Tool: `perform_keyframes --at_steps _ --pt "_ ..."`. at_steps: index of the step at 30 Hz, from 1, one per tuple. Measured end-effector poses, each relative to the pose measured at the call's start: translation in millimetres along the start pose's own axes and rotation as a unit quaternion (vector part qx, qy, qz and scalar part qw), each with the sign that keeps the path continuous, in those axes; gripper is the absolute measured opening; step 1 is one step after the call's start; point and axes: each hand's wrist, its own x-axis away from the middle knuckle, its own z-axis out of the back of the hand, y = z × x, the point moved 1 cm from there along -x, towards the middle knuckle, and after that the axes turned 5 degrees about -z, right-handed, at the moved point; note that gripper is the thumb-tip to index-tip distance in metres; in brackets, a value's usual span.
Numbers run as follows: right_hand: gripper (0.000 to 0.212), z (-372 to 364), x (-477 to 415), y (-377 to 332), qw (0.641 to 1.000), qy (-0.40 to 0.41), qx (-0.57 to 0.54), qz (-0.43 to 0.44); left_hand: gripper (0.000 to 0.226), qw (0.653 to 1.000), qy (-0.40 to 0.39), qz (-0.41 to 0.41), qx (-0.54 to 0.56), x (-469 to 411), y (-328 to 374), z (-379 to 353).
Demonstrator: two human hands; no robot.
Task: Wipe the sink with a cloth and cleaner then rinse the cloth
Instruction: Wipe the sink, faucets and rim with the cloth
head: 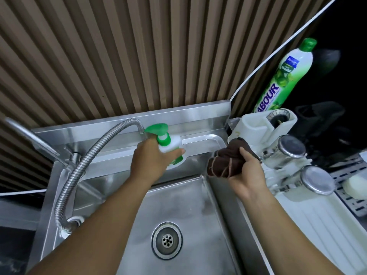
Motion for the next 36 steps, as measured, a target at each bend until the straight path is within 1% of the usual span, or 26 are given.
perform_keyframes --at_steps 4,8,14,18,23,32,36 --pt "0.024 23 15 -5 0.999 0.021 0.036 -0.004 0.048 1.0 0.001 -0.006 -0.019 -26 15 -35" --pt "0.035 31 29 -1 0.995 0.058 0.078 0.019 0.051 0.999 -0.007 -0.009 -0.034 -42 17 -57" --pt "0.032 35 33 4 0.988 0.067 0.137 0.023 0.048 0.999 -0.017 -0.02 -0.028 -57 12 -66" --pt "0.033 40 27 4 0.989 0.066 0.136 0.009 0.055 0.999 -0.022 -0.022 -0.037 -61 10 -69" --pt "0.037 42 22 4 0.989 0.06 0.135 -0.004 0.068 0.998 -0.016 -0.029 -0.059 -62 10 -70" --pt "0.035 42 20 4 0.988 0.045 0.148 -0.006 0.074 0.998 0.012 -0.026 -0.048 -62 7 -69" --pt "0.035 46 16 7 0.987 0.056 0.151 -0.013 0.076 0.998 0.012 -0.039 -0.05 -60 4 -67"
